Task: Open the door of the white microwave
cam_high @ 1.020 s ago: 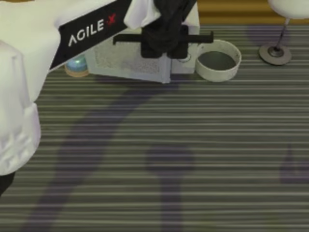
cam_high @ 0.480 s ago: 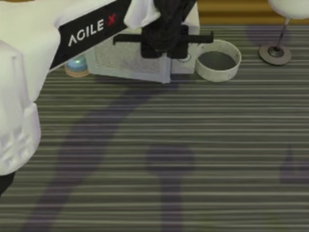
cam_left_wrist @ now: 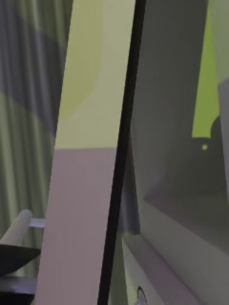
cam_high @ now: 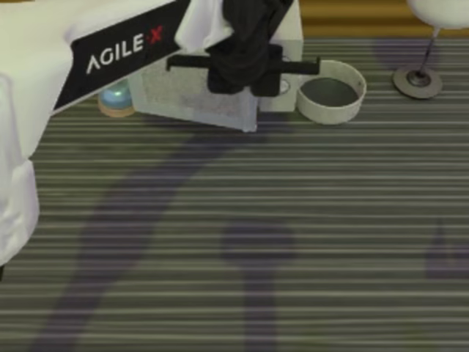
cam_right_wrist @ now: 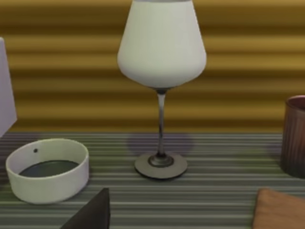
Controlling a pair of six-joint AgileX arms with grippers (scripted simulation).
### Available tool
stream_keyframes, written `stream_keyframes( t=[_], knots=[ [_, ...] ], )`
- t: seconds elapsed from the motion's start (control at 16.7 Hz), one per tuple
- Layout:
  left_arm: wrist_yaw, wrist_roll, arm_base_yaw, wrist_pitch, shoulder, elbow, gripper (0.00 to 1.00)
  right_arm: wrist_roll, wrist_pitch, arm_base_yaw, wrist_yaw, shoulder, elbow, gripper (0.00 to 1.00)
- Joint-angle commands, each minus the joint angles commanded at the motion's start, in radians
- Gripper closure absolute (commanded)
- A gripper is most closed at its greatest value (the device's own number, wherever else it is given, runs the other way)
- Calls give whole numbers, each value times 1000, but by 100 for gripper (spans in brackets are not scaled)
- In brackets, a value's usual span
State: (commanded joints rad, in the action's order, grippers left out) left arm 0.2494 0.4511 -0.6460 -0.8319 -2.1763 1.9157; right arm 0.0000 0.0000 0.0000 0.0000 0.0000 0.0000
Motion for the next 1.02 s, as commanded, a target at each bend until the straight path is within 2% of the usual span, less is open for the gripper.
stream_keyframes(
  t=[1.02],
  knots=[
    [-11, -23, 2, 19, 20, -39, 100, 0, 0, 0, 0, 0, 0, 0]
  ],
)
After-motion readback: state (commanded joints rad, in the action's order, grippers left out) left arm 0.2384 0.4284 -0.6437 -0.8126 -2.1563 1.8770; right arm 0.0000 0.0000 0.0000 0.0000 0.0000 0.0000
